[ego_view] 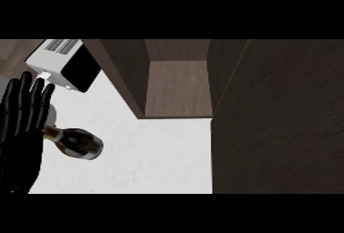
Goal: Pick up the wine, place it into the cabinet and close the cabinet
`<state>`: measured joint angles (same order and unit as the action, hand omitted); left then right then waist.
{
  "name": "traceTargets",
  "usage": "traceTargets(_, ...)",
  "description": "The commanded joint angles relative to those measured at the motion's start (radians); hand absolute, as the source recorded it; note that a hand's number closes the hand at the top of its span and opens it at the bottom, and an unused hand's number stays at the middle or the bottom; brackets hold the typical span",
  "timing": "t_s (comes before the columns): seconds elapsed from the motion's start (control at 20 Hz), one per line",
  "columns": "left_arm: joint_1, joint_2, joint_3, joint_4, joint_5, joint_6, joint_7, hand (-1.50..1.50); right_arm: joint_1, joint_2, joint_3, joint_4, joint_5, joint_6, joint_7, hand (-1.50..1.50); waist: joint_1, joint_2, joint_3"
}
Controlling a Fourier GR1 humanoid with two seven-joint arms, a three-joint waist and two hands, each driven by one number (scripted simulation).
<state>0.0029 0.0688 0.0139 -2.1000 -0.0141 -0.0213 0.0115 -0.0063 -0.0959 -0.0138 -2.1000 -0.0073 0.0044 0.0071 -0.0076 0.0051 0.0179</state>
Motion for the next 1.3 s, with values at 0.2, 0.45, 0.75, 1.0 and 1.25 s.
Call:
traceTargets(0.2,0.165,0.043,-0.050,-0.007,0.109,-0.202,-0.160,-1.50,0.118,0.040,0.071,-0.068,0.010,0.026,-0.032,-1.50,0.010,-0.007,-0.019)
traceTargets(0.45,0.235,-0.004,-0.098,-0.049,0.363,-0.241,0.049,-1.50,0.232,0.012,0.188,-0.174,-0.056,0.114,0.097,-1.50,0.009,-0.010,-0.019)
traceTargets(0.75,0.253,0.017,-0.106,-0.234,0.427,-0.182,0.225,-1.50,0.198,-0.018,0.162,-0.308,-0.123,0.113,0.271,-1.50,0.010,-0.007,-0.018)
traceTargets(1.0,0.333,0.005,-0.150,-0.322,0.408,-0.189,0.234,-1.50,0.176,-0.020,0.165,-0.370,-0.128,0.111,0.347,-1.50,0.011,-0.007,-0.018)
traceTargets(1.25,0.278,-0.015,-0.139,-0.353,0.404,-0.121,0.299,-1.50,0.121,-0.009,0.173,-0.400,-0.099,0.073,0.437,-1.50,0.010,-0.006,-0.018)
